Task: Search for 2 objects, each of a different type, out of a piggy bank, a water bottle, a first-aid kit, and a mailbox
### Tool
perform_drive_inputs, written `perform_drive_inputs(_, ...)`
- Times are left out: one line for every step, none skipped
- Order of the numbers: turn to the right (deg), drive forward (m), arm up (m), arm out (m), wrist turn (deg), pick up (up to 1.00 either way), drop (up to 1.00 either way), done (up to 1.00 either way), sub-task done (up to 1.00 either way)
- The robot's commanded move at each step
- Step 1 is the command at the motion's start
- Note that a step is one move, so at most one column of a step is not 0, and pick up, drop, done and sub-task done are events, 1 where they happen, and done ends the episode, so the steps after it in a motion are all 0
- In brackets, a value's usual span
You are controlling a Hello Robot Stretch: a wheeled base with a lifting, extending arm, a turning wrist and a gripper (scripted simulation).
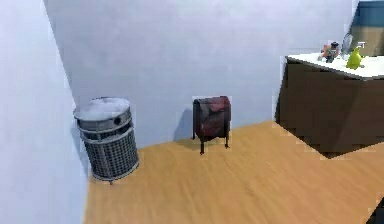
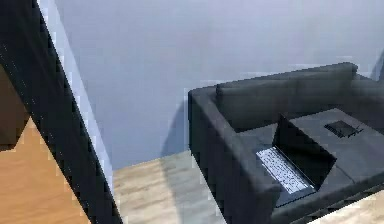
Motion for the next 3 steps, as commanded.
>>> perform_drive_inputs(0.0,0.95,0.0,0.0,0.0,0.0,0.0,0.0,0.0)
perform_drive_inputs(12.0,0.0,0.0,0.0,0.0,0.0,0.0,0.0,0.0)
perform_drive_inputs(0.0,0.0,0.0,0.0,0.0,0.0,0.0,1.0,0.0)
